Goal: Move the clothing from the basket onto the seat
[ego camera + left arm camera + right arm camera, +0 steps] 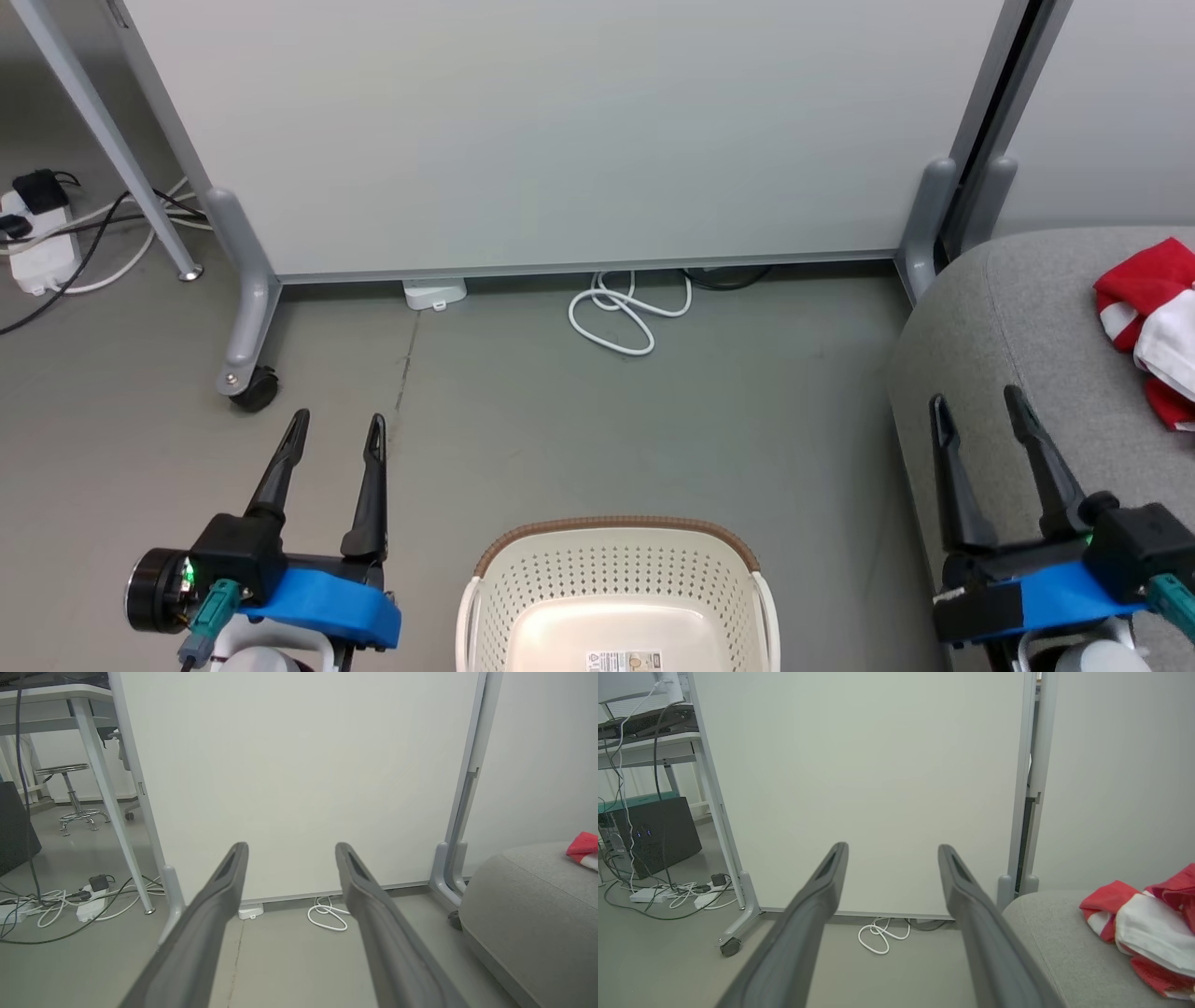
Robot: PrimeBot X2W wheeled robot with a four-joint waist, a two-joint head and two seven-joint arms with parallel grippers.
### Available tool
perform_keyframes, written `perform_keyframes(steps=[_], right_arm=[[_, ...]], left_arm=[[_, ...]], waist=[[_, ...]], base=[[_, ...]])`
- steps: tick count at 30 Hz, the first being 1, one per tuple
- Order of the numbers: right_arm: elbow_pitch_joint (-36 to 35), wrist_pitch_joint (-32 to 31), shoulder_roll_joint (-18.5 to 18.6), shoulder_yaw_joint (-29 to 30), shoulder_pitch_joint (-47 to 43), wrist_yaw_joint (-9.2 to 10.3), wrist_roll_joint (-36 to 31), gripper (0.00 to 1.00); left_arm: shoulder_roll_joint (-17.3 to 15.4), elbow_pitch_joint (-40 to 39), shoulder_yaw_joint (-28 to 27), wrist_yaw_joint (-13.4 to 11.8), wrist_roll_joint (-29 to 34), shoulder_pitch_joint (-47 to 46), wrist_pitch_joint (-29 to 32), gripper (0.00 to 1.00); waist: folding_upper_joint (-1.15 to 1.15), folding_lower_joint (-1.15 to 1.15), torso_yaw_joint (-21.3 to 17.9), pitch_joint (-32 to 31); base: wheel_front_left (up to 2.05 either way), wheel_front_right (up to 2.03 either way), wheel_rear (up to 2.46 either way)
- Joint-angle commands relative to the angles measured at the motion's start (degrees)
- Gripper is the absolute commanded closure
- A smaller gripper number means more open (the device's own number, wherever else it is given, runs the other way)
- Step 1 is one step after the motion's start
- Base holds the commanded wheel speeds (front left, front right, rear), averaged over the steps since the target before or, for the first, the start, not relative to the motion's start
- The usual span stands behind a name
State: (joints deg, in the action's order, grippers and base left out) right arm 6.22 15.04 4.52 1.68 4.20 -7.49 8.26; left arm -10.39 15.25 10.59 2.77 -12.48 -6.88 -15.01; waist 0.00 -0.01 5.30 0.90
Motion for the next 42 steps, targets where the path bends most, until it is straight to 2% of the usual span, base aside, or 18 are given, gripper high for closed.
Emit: perform_keyframes(steps=[1, 8, 20, 21, 25, 42], right_arm=[[-0.61, 0.21, -0.38, -0.17, -2.02, -0.02, -0.75, 0.00], [-0.15, 0.21, -1.28, 0.95, -5.68, -0.02, -1.33, 0.00], [0.35, 0.21, -1.67, 1.82, -5.21, -0.02, -1.76, 0.00], [0.28, 0.00, -1.47, 1.76, -5.26, 0.01, -1.67, 1.00], [2.13, -0.52, -1.57, 1.84, -5.38, 0.01, -0.88, 1.00], [3.26, -5.24, -1.57, 2.53, -3.63, 0.01, 18.12, 1.00]], left_arm=[[0.21, -0.03, -0.59, 0.27, 0.53, 0.99, -0.25, 0.00], [1.79, 0.76, -1.78, 1.63, 1.58, 2.75, -0.26, 0.00], [2.81, 0.98, -3.05, 2.78, 3.41, 2.20, -0.25, 0.00], [2.83, 0.94, -2.80, 2.67, 3.36, 2.58, 0.00, 1.00], [3.39, 2.52, -2.86, 2.68, 2.61, 3.56, 0.62, 1.00], [4.29, 1.59, -6.10, 3.15, -15.80, 2.77, 5.33, 1.00]], waist=[[0.00, 0.01, 0.68, -1.33], [0.00, 0.01, 0.54, -2.01], [0.00, 0.01, -0.02, -1.64], [0.00, 0.01, -0.03, -1.63], [0.00, 0.02, -0.07, -1.61], [0.00, 0.02, -0.79, -1.49]], base=[[0.00, 0.00, 0.00], [0.00, 0.00, 0.00], [0.00, 0.00, 0.00], [0.00, 0.00, 0.00], [0.00, 0.00, 0.00], [0.00, 0.00, 0.00]])
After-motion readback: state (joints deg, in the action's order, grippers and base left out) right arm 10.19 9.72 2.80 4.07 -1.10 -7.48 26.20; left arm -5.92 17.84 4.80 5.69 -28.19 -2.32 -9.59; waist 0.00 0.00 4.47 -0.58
